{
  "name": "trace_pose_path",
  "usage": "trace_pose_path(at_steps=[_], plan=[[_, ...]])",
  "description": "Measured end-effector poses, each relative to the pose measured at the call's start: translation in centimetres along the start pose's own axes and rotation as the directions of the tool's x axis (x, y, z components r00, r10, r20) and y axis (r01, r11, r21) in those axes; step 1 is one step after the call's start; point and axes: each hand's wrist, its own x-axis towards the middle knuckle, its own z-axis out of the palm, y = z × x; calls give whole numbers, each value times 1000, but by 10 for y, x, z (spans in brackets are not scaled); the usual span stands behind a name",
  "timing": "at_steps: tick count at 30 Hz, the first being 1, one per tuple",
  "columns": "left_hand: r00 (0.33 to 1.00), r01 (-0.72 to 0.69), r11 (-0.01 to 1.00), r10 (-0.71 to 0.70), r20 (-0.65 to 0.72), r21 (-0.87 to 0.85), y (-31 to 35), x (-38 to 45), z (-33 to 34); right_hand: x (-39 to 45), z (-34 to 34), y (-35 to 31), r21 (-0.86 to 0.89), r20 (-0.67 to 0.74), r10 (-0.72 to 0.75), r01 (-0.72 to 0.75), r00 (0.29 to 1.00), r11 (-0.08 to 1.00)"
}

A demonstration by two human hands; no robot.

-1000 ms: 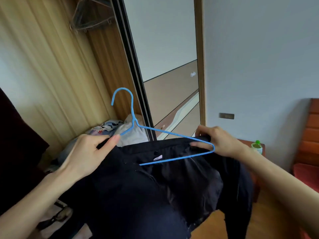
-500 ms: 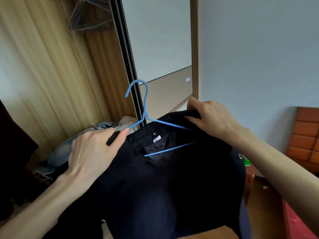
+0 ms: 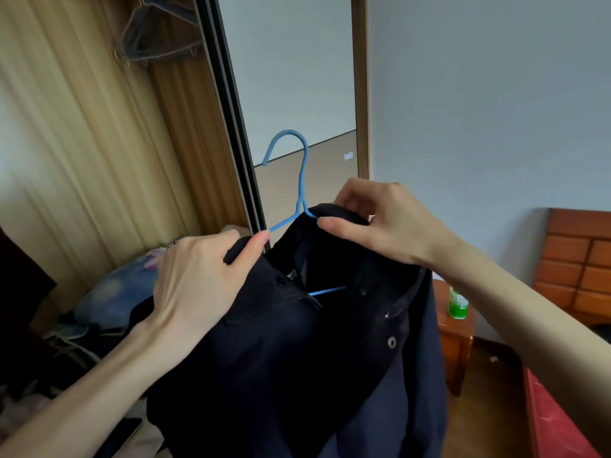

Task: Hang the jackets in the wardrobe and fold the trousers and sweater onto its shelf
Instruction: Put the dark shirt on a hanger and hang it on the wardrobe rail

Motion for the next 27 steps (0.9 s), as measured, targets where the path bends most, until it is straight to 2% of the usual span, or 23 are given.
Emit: trace_pose_path(at_steps=[2, 4, 7, 11, 13, 15, 19, 21, 22, 23, 24, 25, 26, 27], plan=[[1000, 0, 999, -1, -20, -50, -3, 2, -2, -6, -8, 12, 91, 62, 13, -18, 998, 996], [1000, 1, 997, -3, -24, -79, -3, 3, -3, -10, -7, 25, 17, 78, -50, 49, 996, 999], [1000, -16, 995, 16, 1, -103, -2, 2, -2, -15, 8, 38, -82, 161, -62, 76, 985, 994], [978, -170, 970, 188, 92, -175, -11, 2, 2, -25, 25, 45, 7, 150, -134, 134, 980, 991], [952, -264, 953, 282, 116, -151, -22, 2, 5, -26, 25, 49, 36, 122, -144, 141, 982, 989], [944, -295, 950, 306, 126, -104, -37, 0, 9, -27, 23, 55, 60, 100, -98, 93, 990, 994], [961, -240, 971, 238, 143, -9, -61, -11, 16, -34, 18, 61, 63, 53, -46, 43, 998, 997], [969, -126, 982, 152, 194, -139, -65, -16, 20, -38, 18, 61, 62, 22, -39, 38, 999, 997], [969, 21, 965, 46, 244, -263, -65, -13, 22, -39, 17, 61, 62, 5, -33, 33, 999, 998], [945, 207, 910, -90, 315, -361, -65, -7, 21, -41, 17, 62, 63, -12, -26, 27, 1000, 998], [882, 394, 825, -216, 419, -405, -67, 1, 19, -43, 15, 63, 63, -28, -17, 19, 999, 998], [774, 566, 731, -311, 551, -381, -68, 10, 16, -44, 14, 65, 61, -43, -7, 10, 999, 998], [627, 708, 631, -354, 694, -318, -68, 17, 11, -44, 13, 66, 55, -55, -3, 6, 998, 998], [486, 801, 543, -341, 805, -253, -65, 23, 5, -44, 12, 67, 53, -62, -5, 8, 998, 999]])
